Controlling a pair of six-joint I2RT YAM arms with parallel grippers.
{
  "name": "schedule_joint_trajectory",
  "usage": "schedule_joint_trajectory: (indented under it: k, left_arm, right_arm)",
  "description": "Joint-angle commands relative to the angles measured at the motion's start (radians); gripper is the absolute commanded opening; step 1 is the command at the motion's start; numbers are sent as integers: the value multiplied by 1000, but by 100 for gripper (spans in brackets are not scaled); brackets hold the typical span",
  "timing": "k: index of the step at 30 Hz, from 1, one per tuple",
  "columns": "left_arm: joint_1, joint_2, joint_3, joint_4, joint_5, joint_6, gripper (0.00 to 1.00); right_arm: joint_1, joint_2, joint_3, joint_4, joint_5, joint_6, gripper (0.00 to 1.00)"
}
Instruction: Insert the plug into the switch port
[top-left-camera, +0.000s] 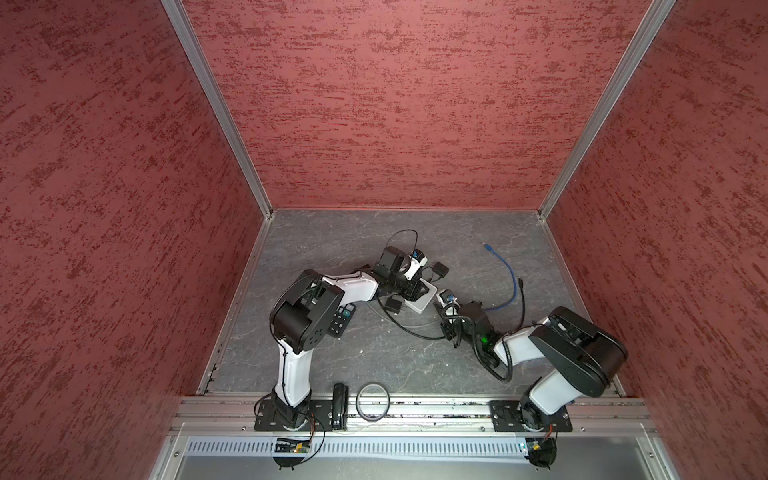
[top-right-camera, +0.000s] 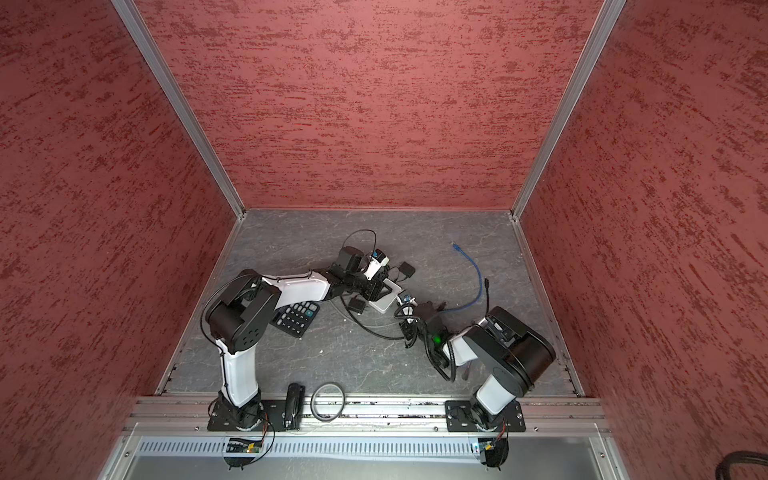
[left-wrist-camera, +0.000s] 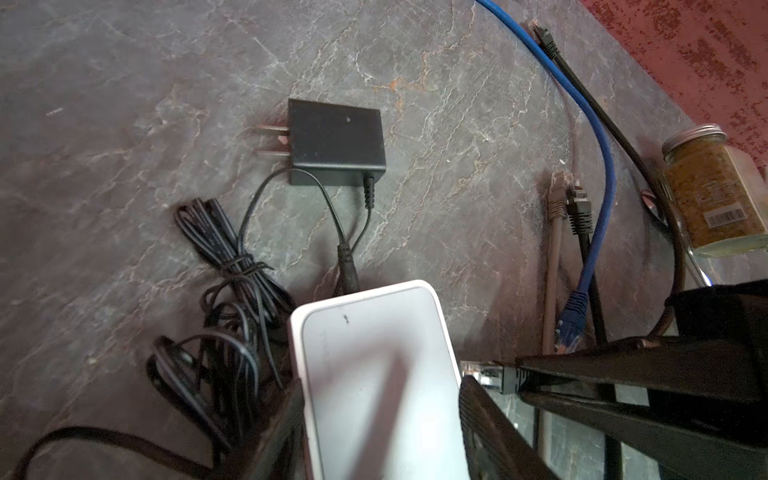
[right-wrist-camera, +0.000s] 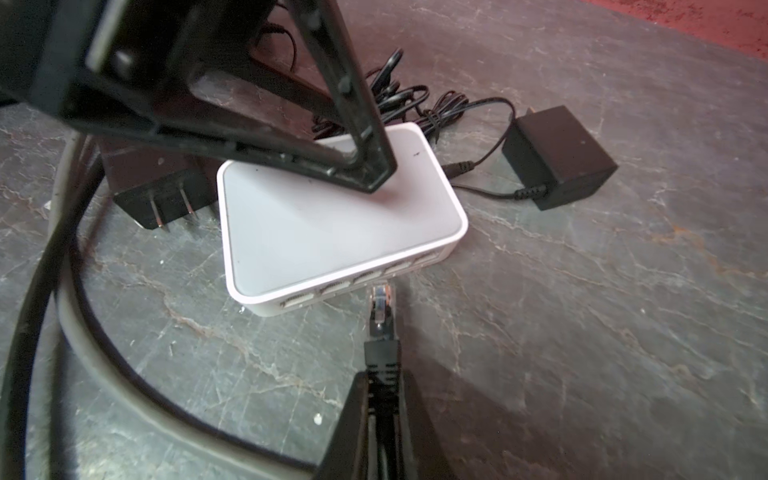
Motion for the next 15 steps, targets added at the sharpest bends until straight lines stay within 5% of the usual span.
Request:
schedule_joint_trajectory:
  k: [1,15]
  left_arm:
    - [2,26,20,-8,5,-5,61]
    - [0,35,16,-18,25,1,60]
  right_arm:
    - [11,18,20,61,7,10,5]
    - [20,52,44,105,-3,-27,5]
